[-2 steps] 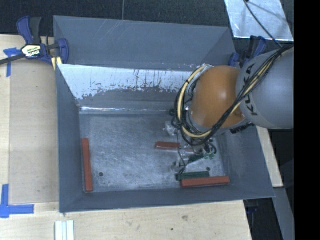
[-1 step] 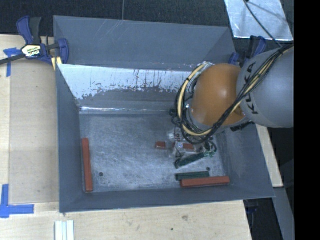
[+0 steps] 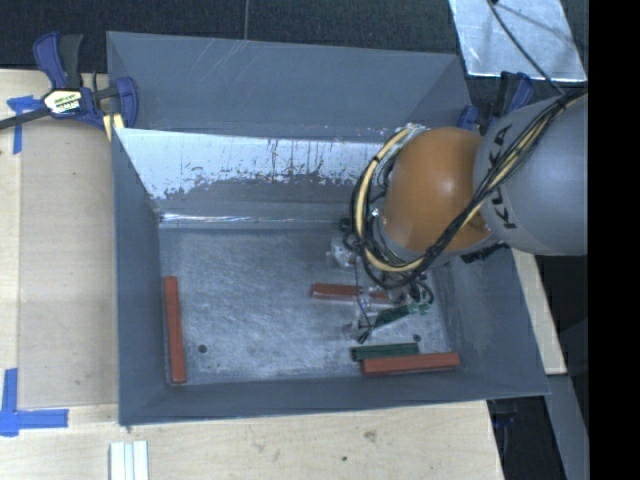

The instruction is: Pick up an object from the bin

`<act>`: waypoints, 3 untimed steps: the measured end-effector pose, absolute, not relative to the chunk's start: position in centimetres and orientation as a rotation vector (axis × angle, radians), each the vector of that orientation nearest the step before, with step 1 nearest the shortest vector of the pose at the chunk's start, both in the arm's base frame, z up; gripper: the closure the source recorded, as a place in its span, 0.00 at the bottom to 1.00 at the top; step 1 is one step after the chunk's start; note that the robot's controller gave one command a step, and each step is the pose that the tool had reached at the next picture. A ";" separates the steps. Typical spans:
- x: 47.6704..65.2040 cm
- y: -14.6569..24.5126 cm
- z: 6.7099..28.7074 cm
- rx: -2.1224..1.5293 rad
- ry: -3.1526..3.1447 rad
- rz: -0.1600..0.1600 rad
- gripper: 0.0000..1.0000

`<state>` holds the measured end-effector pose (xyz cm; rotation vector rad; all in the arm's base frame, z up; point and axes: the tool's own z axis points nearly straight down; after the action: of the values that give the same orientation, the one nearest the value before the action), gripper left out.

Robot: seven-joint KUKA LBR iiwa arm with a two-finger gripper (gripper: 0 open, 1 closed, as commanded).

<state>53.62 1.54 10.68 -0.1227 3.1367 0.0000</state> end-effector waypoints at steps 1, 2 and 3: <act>52.7 -0.8 7.0 -0.160 3.140 0.002 0.00; 53.0 -0.8 7.2 -0.161 3.130 0.000 1.00; 62.4 -3.6 19.4 -0.330 3.109 -0.005 1.00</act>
Offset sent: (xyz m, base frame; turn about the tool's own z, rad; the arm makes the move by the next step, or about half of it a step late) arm -0.0088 -0.0226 -0.0368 -0.0267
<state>62.39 -3.58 19.38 -0.3295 3.1089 -0.0050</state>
